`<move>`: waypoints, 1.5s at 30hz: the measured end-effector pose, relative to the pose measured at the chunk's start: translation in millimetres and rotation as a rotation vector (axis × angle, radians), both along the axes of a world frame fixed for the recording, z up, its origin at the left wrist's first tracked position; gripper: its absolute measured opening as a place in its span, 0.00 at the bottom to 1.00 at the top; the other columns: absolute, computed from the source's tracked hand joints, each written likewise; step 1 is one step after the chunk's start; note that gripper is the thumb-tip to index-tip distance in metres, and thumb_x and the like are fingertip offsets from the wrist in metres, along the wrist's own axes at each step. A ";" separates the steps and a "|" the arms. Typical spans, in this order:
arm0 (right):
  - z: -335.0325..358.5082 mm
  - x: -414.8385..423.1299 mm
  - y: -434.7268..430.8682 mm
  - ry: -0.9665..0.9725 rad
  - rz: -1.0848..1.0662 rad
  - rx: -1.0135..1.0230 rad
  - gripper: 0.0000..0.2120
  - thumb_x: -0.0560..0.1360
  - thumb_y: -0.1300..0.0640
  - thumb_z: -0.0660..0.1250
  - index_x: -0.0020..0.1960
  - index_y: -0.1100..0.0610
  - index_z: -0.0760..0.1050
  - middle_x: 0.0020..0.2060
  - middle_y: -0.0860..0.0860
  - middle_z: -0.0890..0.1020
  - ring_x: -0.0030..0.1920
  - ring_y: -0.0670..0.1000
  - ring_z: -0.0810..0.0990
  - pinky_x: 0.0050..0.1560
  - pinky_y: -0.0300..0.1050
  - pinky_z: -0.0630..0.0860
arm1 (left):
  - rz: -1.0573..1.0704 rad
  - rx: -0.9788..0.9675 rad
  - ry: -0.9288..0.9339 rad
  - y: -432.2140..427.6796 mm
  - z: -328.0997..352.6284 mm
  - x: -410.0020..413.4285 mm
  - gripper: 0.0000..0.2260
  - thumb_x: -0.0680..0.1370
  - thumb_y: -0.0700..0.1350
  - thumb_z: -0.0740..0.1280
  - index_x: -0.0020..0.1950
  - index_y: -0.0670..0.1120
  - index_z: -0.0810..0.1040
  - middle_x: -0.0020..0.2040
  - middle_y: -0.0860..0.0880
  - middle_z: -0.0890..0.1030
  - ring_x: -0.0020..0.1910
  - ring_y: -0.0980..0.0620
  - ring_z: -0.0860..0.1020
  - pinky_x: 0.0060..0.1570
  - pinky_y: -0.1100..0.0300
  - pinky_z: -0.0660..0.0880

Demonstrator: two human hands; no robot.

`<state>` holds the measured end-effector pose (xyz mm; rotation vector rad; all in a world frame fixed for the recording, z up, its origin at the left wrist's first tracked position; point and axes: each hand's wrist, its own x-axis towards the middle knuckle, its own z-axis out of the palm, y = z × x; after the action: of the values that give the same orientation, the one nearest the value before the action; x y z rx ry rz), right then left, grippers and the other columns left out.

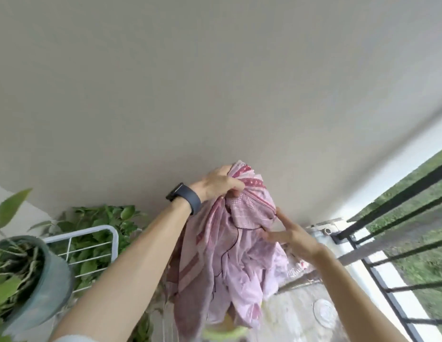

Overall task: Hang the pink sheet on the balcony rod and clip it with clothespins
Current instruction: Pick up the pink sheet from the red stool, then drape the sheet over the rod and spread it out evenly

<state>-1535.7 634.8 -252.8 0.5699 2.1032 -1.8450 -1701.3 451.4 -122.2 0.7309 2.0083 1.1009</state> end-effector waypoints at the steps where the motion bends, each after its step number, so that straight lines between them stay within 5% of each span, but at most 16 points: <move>1: 26.6 3.6 4.6 0.039 0.002 0.062 0.36 0.60 0.46 0.82 0.57 0.20 0.69 0.72 0.32 0.57 0.76 0.38 0.48 0.78 0.54 0.48 | -0.092 0.020 0.022 6.8 23.0 -1.2 0.12 0.67 0.41 0.74 0.46 0.39 0.75 0.38 0.48 0.76 0.37 0.54 0.74 0.41 0.60 0.70; 5: 100.4 10.8 21.4 0.196 -0.007 0.401 0.41 0.63 0.48 0.82 0.63 0.29 0.59 0.75 0.38 0.51 0.78 0.43 0.42 0.78 0.54 0.45 | -0.365 -0.124 0.446 43.8 102.7 -4.7 0.29 0.62 0.49 0.81 0.57 0.47 0.72 0.53 0.51 0.82 0.51 0.52 0.80 0.53 0.55 0.77; 8: 118.4 -1.3 34.5 0.185 -0.083 0.650 0.62 0.59 0.43 0.83 0.79 0.48 0.47 0.79 0.50 0.49 0.80 0.52 0.45 0.78 0.57 0.49 | -0.421 -0.175 0.836 70.3 159.4 9.1 0.22 0.64 0.42 0.76 0.51 0.46 0.68 0.41 0.47 0.78 0.40 0.46 0.78 0.36 0.52 0.75; 10: 132.3 -13.0 42.2 0.202 -0.155 0.717 0.64 0.54 0.35 0.80 0.80 0.50 0.50 0.78 0.52 0.57 0.78 0.54 0.56 0.76 0.57 0.56 | -0.350 -0.120 1.096 81.2 193.8 16.1 0.18 0.66 0.38 0.72 0.51 0.47 0.68 0.34 0.52 0.71 0.36 0.47 0.73 0.29 0.57 0.66; 12: 154.4 -26.5 51.6 0.284 -0.253 0.649 0.52 0.54 0.34 0.78 0.73 0.49 0.65 0.68 0.51 0.74 0.68 0.54 0.72 0.67 0.53 0.70 | -0.280 -0.025 1.327 85.0 221.7 20.3 0.21 0.68 0.37 0.68 0.59 0.49 0.70 0.37 0.53 0.70 0.39 0.45 0.74 0.32 0.58 0.68; 15: 212.3 -46.6 67.3 0.394 -0.412 0.772 0.14 0.66 0.49 0.79 0.46 0.47 0.76 0.40 0.46 0.83 0.42 0.52 0.82 0.39 0.45 0.78 | -0.184 0.077 1.623 82.7 255.0 17.9 0.21 0.74 0.38 0.64 0.63 0.53 0.66 0.42 0.50 0.72 0.39 0.43 0.76 0.32 0.55 0.69; 21: 333.8 -44.5 95.7 0.596 -1.061 1.196 0.10 0.68 0.56 0.67 0.49 0.52 0.71 0.48 0.51 0.76 0.46 0.59 0.74 0.40 0.49 0.68 | 0.211 0.240 2.056 51.7 295.9 -20.3 0.20 0.73 0.42 0.73 0.60 0.46 0.68 0.42 0.43 0.78 0.34 0.41 0.79 0.26 0.54 0.71; 26: 371.7 -48.8 111.1 0.498 -0.832 1.497 0.14 0.68 0.62 0.66 0.54 0.55 0.72 0.55 0.55 0.75 0.57 0.62 0.74 0.50 0.53 0.72 | 0.317 0.014 1.746 51.1 291.4 -22.7 0.20 0.78 0.47 0.67 0.68 0.46 0.67 0.46 0.40 0.79 0.40 0.36 0.81 0.32 0.51 0.71; 29: 383.6 -40.0 108.4 0.429 -0.355 0.819 0.25 0.69 0.64 0.72 0.63 0.53 0.68 0.54 0.50 0.75 0.59 0.56 0.75 0.48 0.47 0.74 | 0.390 0.097 1.641 58.0 293.7 -19.7 0.19 0.79 0.42 0.62 0.69 0.49 0.65 0.52 0.41 0.78 0.42 0.36 0.80 0.36 0.50 0.74; 31: 376.5 -32.8 101.8 0.407 -0.158 0.372 0.48 0.65 0.60 0.79 0.76 0.43 0.56 0.66 0.42 0.66 0.69 0.50 0.66 0.62 0.51 0.71 | 0.305 0.203 1.721 69.9 297.2 -5.2 0.19 0.78 0.41 0.62 0.69 0.52 0.66 0.53 0.44 0.78 0.39 0.38 0.80 0.33 0.52 0.73; 32: 368.5 -33.4 98.3 0.445 -0.102 0.332 0.54 0.63 0.57 0.82 0.77 0.39 0.52 0.70 0.39 0.62 0.72 0.49 0.63 0.69 0.55 0.68 | 0.237 0.238 1.776 78.5 296.9 4.9 0.20 0.78 0.40 0.62 0.68 0.54 0.65 0.52 0.46 0.78 0.37 0.39 0.80 0.31 0.54 0.72; 34: 350.7 -38.1 92.7 0.473 -0.016 0.450 0.54 0.59 0.50 0.85 0.76 0.44 0.57 0.70 0.43 0.72 0.69 0.49 0.72 0.72 0.56 0.68 | 0.125 0.263 1.858 95.0 295.3 25.0 0.21 0.77 0.38 0.62 0.66 0.56 0.65 0.50 0.48 0.79 0.32 0.41 0.79 0.28 0.57 0.68; 37: 331.8 -35.5 93.4 0.443 -0.018 0.602 0.32 0.62 0.53 0.83 0.63 0.48 0.74 0.55 0.45 0.83 0.57 0.47 0.81 0.62 0.47 0.77 | 0.046 0.237 1.902 106.4 289.2 34.0 0.23 0.76 0.36 0.64 0.66 0.56 0.68 0.50 0.50 0.80 0.30 0.42 0.79 0.27 0.58 0.66; 40: 331.2 -19.5 113.7 0.436 -0.304 1.115 0.19 0.64 0.51 0.75 0.53 0.49 0.78 0.46 0.50 0.85 0.49 0.56 0.83 0.49 0.52 0.81 | 0.023 0.160 1.839 98.4 280.2 22.6 0.20 0.77 0.44 0.65 0.67 0.55 0.64 0.51 0.50 0.80 0.37 0.41 0.81 0.30 0.55 0.73; 42: 348.4 -7.4 126.3 0.508 -0.494 1.397 0.13 0.67 0.56 0.67 0.52 0.51 0.74 0.44 0.51 0.83 0.47 0.59 0.81 0.41 0.51 0.78 | 0.014 0.107 1.628 95.0 267.0 12.7 0.23 0.75 0.58 0.68 0.66 0.54 0.64 0.50 0.49 0.81 0.43 0.40 0.81 0.37 0.52 0.77; 45: 386.3 2.7 130.2 0.599 -0.594 1.729 0.14 0.74 0.60 0.66 0.59 0.54 0.72 0.47 0.51 0.81 0.50 0.58 0.78 0.39 0.46 0.68 | -0.065 0.099 0.969 102.4 246.6 8.9 0.24 0.67 0.63 0.73 0.57 0.54 0.76 0.48 0.51 0.84 0.50 0.45 0.82 0.50 0.54 0.78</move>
<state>-1533.0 765.0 133.5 1.0490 3.8327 0.3731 -1692.4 553.8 124.4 1.5872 2.6735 0.8759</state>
